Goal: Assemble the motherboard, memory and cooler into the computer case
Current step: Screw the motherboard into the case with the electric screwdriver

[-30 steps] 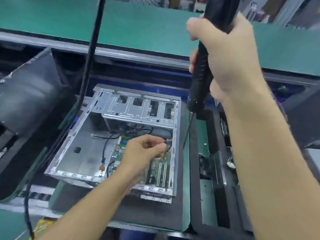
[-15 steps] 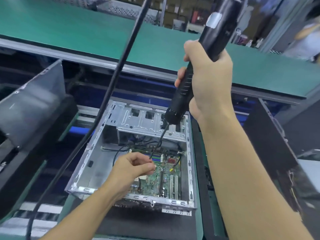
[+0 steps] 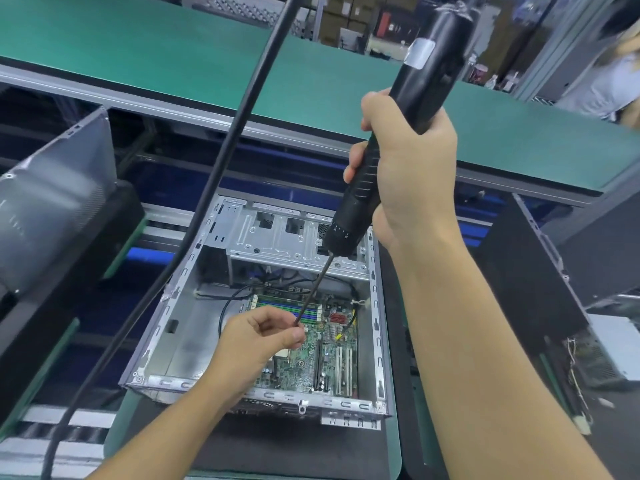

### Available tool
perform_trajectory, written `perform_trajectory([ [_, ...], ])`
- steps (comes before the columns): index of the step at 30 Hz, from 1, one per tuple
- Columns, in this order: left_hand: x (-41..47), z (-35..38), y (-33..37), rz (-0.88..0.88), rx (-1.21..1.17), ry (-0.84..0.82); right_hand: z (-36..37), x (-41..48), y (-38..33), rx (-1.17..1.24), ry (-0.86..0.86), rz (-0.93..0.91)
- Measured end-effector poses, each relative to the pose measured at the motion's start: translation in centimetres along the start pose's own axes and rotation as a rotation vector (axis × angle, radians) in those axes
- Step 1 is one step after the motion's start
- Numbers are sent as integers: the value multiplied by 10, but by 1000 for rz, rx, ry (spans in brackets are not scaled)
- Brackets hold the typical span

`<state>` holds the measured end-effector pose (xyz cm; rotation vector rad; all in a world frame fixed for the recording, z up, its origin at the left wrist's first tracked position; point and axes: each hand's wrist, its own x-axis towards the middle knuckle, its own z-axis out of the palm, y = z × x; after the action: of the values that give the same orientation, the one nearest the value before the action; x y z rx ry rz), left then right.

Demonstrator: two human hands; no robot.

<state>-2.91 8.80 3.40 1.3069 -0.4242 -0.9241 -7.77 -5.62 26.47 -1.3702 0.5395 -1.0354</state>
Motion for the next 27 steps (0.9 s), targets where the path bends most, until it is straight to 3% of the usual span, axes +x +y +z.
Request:
perform_trajectory([
  [7,-1,4,-4,13,-36,32,-4,1,3,4,4,1],
  [17,5,-7,-3,229,309,118,1,-15,15,35,44,-75],
  [21,6,-22,11,360,680,110,10,-23,30,49,10,-93],
  [24,14,-36,23,243,901,35,20,-30,50,49,-34,-78],
  [27,27,-48,29,142,1164,-149,27,-37,74,24,-88,-46],
])
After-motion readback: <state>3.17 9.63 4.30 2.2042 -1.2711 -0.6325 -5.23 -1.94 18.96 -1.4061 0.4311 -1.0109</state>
